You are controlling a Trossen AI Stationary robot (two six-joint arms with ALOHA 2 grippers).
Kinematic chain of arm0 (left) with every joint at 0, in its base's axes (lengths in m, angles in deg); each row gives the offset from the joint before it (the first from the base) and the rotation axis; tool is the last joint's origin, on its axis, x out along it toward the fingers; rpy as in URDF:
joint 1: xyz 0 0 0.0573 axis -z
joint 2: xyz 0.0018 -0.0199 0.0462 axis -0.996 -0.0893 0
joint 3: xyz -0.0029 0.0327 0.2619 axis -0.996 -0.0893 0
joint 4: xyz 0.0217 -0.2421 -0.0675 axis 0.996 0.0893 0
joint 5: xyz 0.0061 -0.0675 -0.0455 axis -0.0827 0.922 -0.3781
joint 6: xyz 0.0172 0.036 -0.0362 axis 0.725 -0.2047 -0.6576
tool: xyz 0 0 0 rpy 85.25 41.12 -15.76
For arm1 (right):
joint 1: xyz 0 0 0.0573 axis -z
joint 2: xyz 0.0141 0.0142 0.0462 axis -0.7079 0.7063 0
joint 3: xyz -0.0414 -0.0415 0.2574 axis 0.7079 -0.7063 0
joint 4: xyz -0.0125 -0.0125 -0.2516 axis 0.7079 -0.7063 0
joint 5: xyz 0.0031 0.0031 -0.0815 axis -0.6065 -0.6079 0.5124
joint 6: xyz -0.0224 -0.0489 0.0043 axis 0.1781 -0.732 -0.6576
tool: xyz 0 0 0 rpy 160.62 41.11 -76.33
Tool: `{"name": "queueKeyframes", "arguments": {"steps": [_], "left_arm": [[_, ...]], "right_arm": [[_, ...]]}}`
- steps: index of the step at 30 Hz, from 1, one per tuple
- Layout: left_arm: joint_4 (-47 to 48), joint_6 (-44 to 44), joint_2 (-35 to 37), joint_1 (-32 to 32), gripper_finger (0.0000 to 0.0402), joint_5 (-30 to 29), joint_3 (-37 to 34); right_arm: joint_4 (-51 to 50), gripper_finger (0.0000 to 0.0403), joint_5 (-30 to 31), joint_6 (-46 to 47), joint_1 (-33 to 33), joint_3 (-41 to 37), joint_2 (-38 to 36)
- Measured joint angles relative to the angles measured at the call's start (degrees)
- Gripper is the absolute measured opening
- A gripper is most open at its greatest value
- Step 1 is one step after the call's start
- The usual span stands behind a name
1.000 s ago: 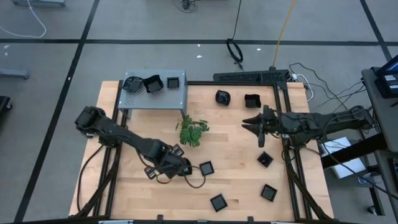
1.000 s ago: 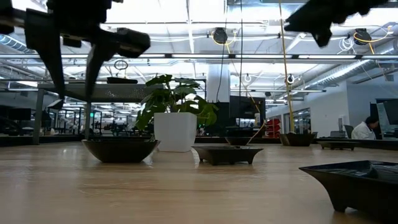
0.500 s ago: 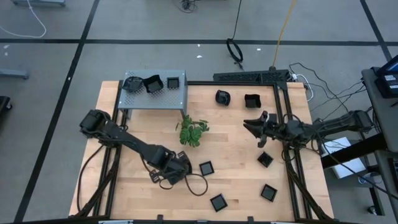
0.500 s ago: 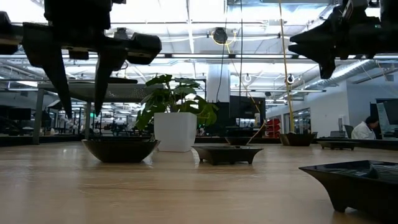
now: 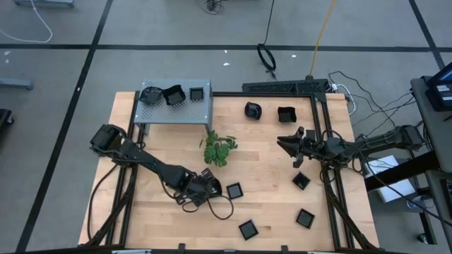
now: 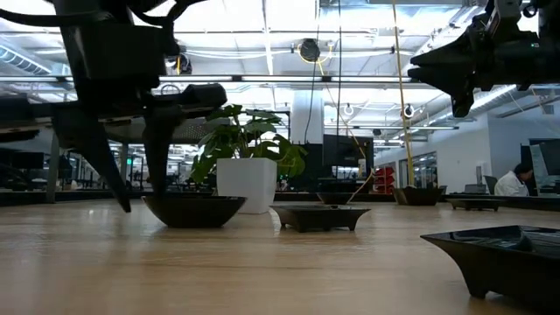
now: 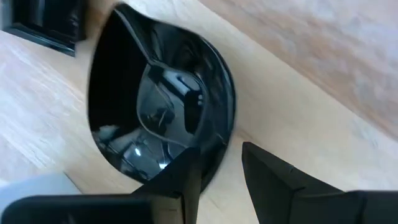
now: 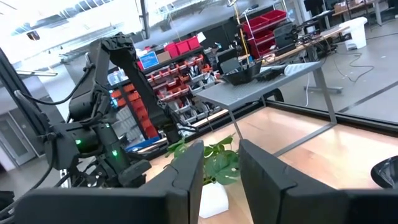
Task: Pick & Place Mini shaped plates
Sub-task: Stack the leaf shaped plate on top of the leaf shaped plate on the shelf
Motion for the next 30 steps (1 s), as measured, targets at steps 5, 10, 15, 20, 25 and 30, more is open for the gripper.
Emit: {"name": "queueKeyframes", "arguments": {"steps": [5,10,15,20,25,30], "left_arm": [[-1.88,-0.32,0.02,0.11,0.0122,0.02,-0.86],[-4.23,-0.6,0.02,0.11,0.0122,0.05,-1.82],[-5.28,-2.56,0.02,0.11,0.0118,0.09,-1.82],[-5.67,-5.55,0.02,0.11,0.0067,0.4,-1.82],[-5.79,-11.46,0.1,-0.12,0.0008,1.14,-1.82],[-5.39,-15.92,1.37,0.13,0.0012,3.56,-1.82]], "right_arm": [[0.0,0.0089,-0.07,0.42,0.0,0.0,0.0],[-0.02,0.0089,-0.09,0.38,0.0,0.0,0.02],[-0.02,0.0089,-0.09,0.02,0.0,0.0,0.02],[-0.04,0.0089,-0.11,0.0,0.0,0.0,0.02],[-0.04,0.0089,-0.12,0.0,0.0,0.0,0.02],[-0.07,0.0089,-0.14,0.0,0.0,0.0,0.02]]}}
